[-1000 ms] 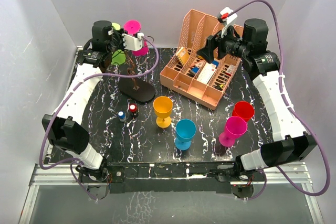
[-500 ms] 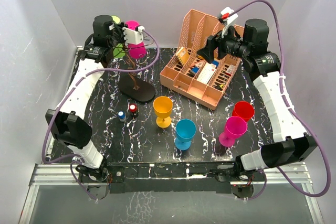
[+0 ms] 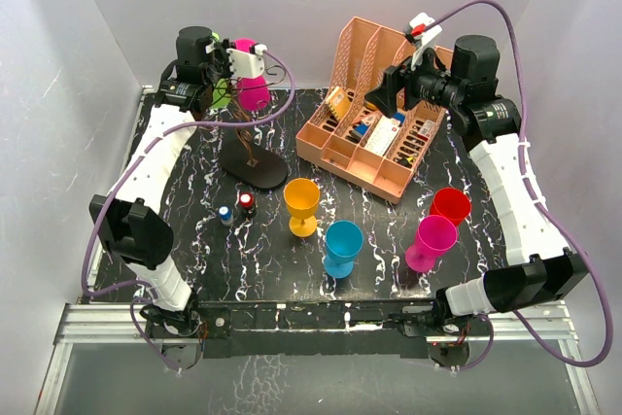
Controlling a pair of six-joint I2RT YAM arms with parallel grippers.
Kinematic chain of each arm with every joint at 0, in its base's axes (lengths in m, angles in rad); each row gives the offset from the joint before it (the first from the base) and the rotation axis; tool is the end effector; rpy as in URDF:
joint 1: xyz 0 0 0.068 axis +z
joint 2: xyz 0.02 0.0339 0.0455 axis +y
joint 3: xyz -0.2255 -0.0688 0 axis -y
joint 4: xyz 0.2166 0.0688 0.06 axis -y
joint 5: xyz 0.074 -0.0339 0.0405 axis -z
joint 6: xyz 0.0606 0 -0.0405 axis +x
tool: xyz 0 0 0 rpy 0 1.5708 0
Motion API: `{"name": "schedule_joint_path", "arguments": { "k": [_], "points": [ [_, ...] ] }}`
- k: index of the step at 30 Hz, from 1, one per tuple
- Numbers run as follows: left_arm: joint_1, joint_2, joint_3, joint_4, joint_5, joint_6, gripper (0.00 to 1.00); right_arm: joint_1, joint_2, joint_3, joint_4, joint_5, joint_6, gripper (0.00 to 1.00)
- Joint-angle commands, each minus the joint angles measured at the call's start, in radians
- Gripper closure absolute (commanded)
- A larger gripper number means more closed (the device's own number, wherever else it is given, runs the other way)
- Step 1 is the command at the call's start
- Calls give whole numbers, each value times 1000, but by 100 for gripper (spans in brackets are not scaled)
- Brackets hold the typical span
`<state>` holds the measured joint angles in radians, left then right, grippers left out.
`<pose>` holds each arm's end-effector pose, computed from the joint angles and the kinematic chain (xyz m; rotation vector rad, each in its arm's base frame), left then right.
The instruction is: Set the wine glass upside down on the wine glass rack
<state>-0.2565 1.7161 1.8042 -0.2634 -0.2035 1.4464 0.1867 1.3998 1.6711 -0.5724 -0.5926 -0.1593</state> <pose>0.3846 -0.0882 0.3922 1.2909 1.3418 1.0287 0.2815 0.0876 0.4147 -0.7133 1.7149 0.5715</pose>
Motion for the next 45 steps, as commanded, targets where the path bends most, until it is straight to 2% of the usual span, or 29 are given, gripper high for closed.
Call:
{"name": "schedule_joint_path", "arguments": {
  "k": [1, 10, 29, 39, 45],
  "points": [
    [8, -38, 31, -3, -24, -24, 100, -3, -39, -8, 62, 12, -8, 23],
    [17, -63, -8, -8, -52, -37, 100, -4, -40, -7, 62, 10, -6, 23],
    [15, -152, -98, -40, -6, -58, 100, -3, -39, -10, 69, 6, -2, 23],
    [8, -162, -122, -49, 22, -106, 96, -5, -43, -14, 71, 14, -5, 23],
    [7, -172, -124, -61, 25, -123, 88, -3, -42, -16, 72, 15, -6, 23]
  ]
}}
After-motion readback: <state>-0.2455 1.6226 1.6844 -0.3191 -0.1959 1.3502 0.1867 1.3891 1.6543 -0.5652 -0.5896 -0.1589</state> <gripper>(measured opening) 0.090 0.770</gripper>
